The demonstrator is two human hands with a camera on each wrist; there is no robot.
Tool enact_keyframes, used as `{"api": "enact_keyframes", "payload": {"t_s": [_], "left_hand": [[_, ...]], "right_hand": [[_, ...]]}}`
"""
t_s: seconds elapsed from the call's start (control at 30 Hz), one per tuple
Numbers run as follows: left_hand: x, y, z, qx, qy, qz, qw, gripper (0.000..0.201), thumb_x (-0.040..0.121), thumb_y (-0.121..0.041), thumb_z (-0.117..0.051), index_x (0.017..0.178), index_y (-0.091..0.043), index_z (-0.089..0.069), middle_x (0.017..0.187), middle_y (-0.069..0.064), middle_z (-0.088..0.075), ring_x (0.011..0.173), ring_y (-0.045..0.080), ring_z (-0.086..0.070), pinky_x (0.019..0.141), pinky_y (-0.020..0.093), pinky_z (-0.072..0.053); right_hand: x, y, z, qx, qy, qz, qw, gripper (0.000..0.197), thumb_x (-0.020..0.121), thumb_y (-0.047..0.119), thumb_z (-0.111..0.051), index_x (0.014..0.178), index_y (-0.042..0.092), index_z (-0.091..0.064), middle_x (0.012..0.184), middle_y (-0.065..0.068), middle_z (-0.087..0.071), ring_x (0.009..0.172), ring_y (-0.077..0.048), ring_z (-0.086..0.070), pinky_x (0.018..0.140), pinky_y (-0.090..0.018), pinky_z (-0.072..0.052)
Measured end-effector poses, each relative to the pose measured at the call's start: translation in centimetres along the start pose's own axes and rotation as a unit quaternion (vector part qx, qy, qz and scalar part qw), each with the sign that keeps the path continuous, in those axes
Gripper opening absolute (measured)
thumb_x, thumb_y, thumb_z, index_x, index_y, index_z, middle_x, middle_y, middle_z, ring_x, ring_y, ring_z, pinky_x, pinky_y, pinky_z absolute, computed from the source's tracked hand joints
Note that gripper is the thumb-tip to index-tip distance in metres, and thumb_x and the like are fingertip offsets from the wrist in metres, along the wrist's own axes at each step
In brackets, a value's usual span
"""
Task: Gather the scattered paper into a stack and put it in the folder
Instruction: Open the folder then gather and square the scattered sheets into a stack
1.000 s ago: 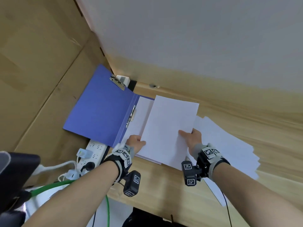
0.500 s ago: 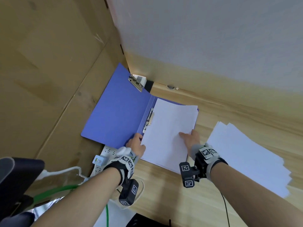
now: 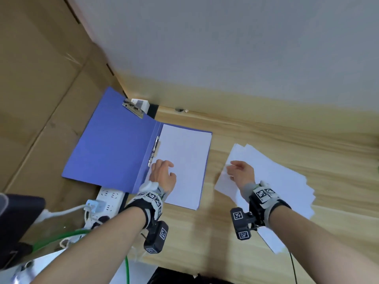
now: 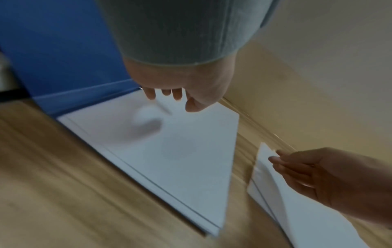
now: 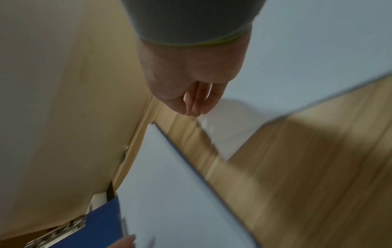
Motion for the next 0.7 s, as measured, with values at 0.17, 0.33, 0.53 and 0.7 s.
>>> {"api": "enact_keyframes", "payload": {"t_s": [0.17,0.33,0.53,0.7], "left_hand": [[-1.6,-6.2,-4.7,-0.113,0.055,-0.013,0.992,0.022,0.086,-0.006,-0.049,0.098,-0.019,-0.061,0.110,0.001,-0.059,0.096,0.016,-0.058,0.079,0.026,-0.046],[-5.7,-11.3,-11.9,-0.155,0.274,0.060,0.947,0.013,0.081,-0.012,-0.055,0.080,-0.011,-0.068,0.074,0.010,-0.065,0.067,0.023,-0.058,0.066,0.027,-0.048],[-8.3,-14.0,-15.9,-0.045,0.274,0.107,0.955,0.018,0.084,-0.012,-0.045,0.067,-0.010,-0.053,0.072,0.008,-0.058,0.069,0.020,-0.054,0.065,0.028,-0.039],[-9.9,-17.0,-15.7,-0.018,0.218,0.138,0.966,0.032,0.090,-0.011,-0.053,0.063,-0.022,-0.040,0.066,-0.005,-0.044,0.076,0.016,-0.048,0.065,0.025,-0.040]], "right_hand": [[2.8,-1.3,10.6,-0.197,-0.068,0.033,0.978,0.042,0.081,0.001,-0.067,0.121,0.010,-0.063,0.117,-0.007,-0.065,0.106,-0.027,-0.062,0.089,-0.034,-0.049],[5.0,-2.4,18.9,-0.410,-0.060,0.075,0.907,0.073,0.079,0.025,-0.073,0.144,0.013,-0.042,0.149,-0.011,-0.039,0.135,-0.033,-0.037,0.107,-0.044,-0.036],[6.1,-0.7,21.0,-0.571,0.025,0.138,0.809,0.071,0.073,0.052,-0.073,0.133,0.023,-0.046,0.136,-0.007,-0.046,0.126,-0.031,-0.038,0.096,-0.045,-0.045],[4.4,-2.7,22.7,-0.599,0.090,0.087,0.791,0.066,0.077,0.057,-0.068,0.127,0.015,-0.058,0.133,-0.009,-0.045,0.125,-0.032,-0.039,0.098,-0.044,-0.044]]}}
Point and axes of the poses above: each hand's wrist, its own x-axis towards the middle knuckle, its own z-axis out of the back of the hand, y = z × x, the point moved 3 cm from there along x, towards the middle knuckle
